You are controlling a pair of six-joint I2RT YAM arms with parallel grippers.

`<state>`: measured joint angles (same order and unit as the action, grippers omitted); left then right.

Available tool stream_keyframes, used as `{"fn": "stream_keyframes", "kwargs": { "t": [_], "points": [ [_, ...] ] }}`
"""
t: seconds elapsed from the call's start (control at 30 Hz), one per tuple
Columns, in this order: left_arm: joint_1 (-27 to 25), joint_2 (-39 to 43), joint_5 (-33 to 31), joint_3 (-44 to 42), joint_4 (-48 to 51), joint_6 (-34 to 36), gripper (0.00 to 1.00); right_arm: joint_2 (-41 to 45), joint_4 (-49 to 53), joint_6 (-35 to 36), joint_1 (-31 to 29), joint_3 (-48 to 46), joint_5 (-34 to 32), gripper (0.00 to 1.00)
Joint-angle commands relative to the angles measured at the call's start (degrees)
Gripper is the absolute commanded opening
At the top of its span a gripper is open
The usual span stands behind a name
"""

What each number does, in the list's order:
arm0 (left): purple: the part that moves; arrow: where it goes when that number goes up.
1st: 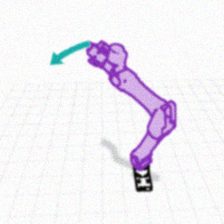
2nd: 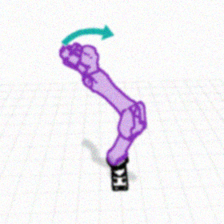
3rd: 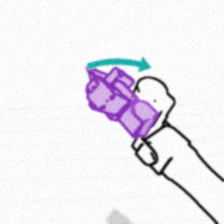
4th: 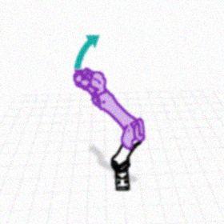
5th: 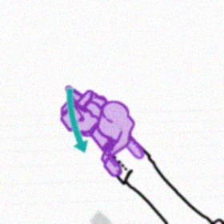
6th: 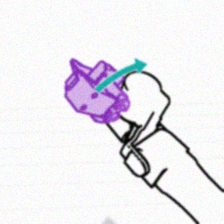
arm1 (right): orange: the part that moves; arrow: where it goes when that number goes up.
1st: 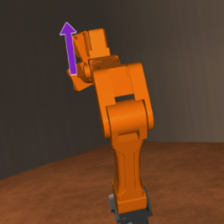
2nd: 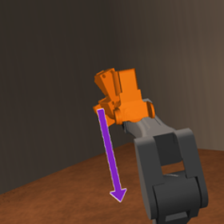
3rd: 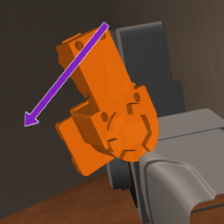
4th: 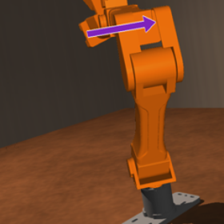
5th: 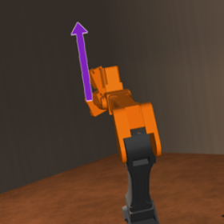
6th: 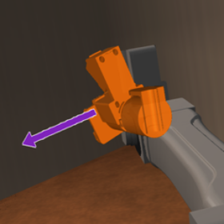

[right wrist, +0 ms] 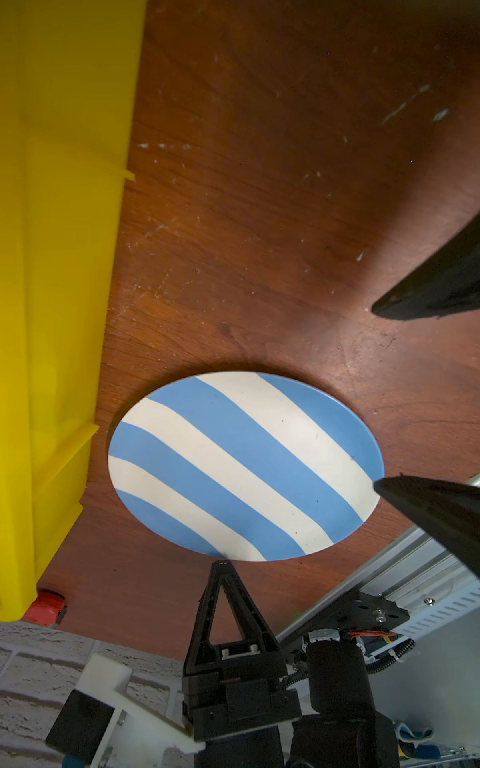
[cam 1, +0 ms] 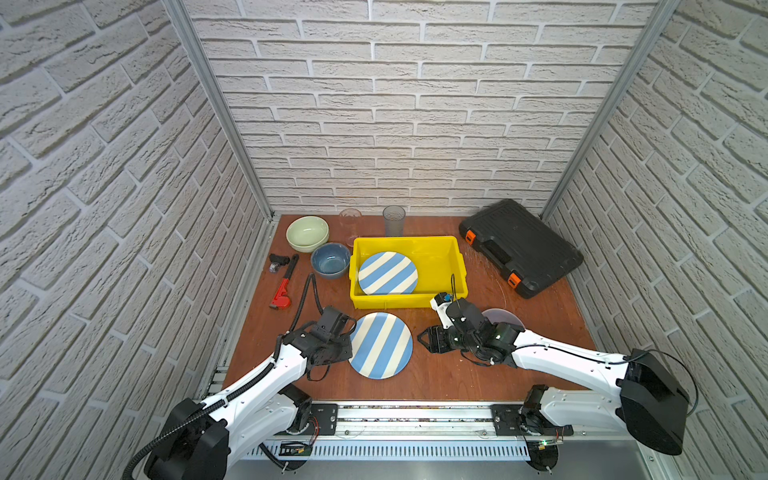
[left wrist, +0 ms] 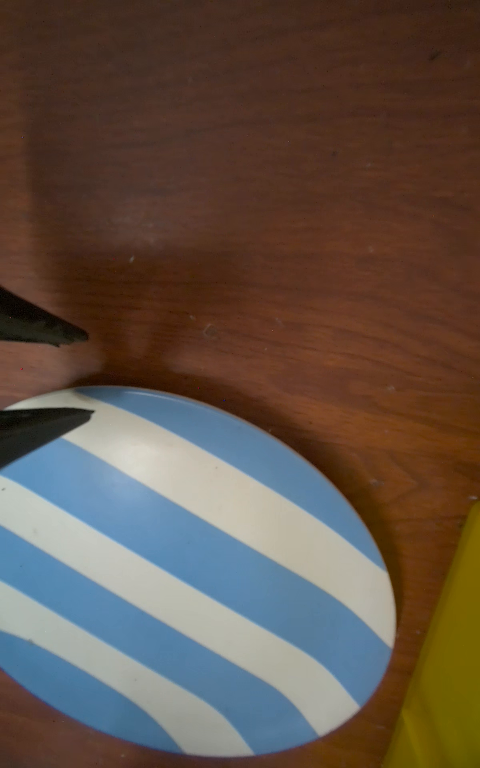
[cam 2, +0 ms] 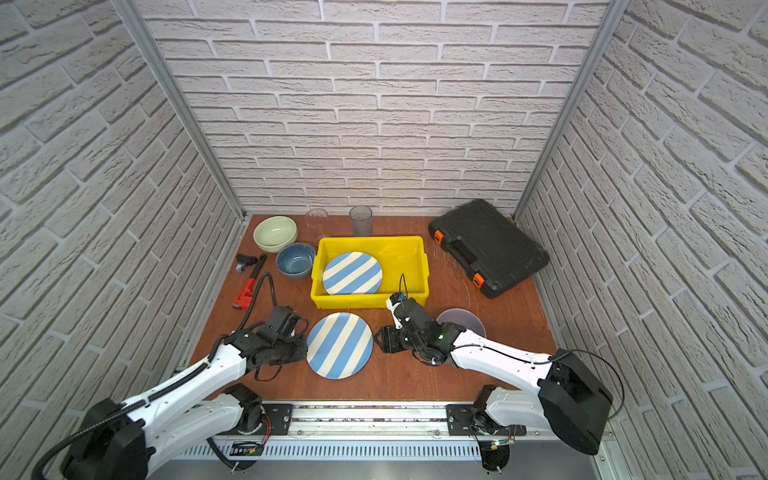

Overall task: Place the mixed dishes into the plastic bin
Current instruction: 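Move the right gripper out of the bin to the striped plate on the table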

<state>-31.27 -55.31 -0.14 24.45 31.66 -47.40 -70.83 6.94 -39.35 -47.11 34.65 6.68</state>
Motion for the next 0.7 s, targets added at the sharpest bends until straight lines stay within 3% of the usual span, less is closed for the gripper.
{"fn": "stream_keyframes", "kwargs": {
  "t": [0.0,0.27,0.67],
  "points": [
    [-0.2,-0.6,-0.3,-0.9,-2.9,-0.3,0.25,-2.5,-8.6,-3.1,-1.1,-0.9,-1.8,0.6],
    [-0.2,-1.9,-0.3,-1.0,-3.1,0.0,0.2,-10.0,-16.3,-6.0,-1.6,-2.2,-1.1,0.57],
    [-0.1,-1.4,0.2,-3.3,-4.1,-1.2,0.14,-17.3,-18.3,-6.0,-1.8,-0.3,1.9,0.54]
  ]
}}
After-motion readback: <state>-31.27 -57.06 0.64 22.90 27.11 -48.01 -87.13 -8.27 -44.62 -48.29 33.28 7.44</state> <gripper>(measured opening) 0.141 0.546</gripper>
